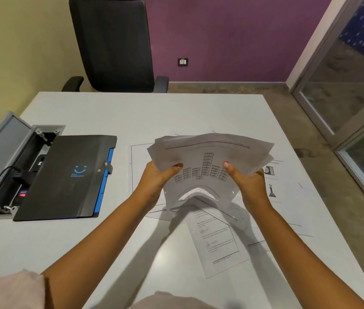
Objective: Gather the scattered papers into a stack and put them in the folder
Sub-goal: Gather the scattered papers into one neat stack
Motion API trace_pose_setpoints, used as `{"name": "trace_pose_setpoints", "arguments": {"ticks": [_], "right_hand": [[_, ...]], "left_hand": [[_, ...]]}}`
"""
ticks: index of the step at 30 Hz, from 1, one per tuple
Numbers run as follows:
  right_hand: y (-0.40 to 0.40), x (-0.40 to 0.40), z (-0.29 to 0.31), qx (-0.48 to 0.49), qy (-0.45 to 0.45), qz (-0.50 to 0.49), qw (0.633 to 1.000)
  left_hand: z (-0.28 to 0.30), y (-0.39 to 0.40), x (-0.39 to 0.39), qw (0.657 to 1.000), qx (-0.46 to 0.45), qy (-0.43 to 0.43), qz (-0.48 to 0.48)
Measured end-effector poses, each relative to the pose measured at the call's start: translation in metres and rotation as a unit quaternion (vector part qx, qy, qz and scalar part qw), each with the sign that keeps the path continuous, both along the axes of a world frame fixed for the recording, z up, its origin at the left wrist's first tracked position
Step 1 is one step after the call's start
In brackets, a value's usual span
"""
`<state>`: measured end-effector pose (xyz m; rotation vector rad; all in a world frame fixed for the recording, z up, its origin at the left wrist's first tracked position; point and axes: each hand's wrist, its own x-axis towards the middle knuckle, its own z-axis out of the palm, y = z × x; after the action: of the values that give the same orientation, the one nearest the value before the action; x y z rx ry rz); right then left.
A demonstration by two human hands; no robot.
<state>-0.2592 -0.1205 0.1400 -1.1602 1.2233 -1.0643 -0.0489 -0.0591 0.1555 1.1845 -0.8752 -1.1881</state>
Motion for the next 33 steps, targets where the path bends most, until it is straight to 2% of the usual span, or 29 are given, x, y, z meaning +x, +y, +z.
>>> {"name": "trace_pose_setpoints", "arguments": {"ticks": [7,12,17,21,25,30,33], "right_hand": [[0.008,-0.003,-0.020,0.029,0.046,0.033,0.998],[0.011,-0.003,-0.011,0.019,0.045,0.033,0.998],[0.009,0.004,0.017,-0.066,0.016,0.045,0.997],[0.009,0.007,0.026,-0.084,0.007,0.050,0.995],[0.012,0.007,0.014,-0.069,0.010,0.059,0.996],[0.019,0.004,-0.029,0.029,0.050,0.044,0.997],[0.026,0.003,-0.055,0.079,0.085,0.047,0.992]], "left_hand": [[-0.019,0.015,0.000,0.998,0.043,-0.011,0.034],[-0.006,0.013,0.002,0.998,0.005,-0.024,0.061],[0.019,0.007,0.003,0.994,-0.065,-0.057,0.073],[0.025,0.005,0.006,0.992,-0.077,-0.066,0.076],[0.005,0.009,0.008,0.995,-0.024,-0.077,0.060],[-0.046,0.021,0.006,0.988,0.107,-0.098,0.045],[-0.071,0.031,-0.001,0.985,0.147,-0.089,0.032]]}}
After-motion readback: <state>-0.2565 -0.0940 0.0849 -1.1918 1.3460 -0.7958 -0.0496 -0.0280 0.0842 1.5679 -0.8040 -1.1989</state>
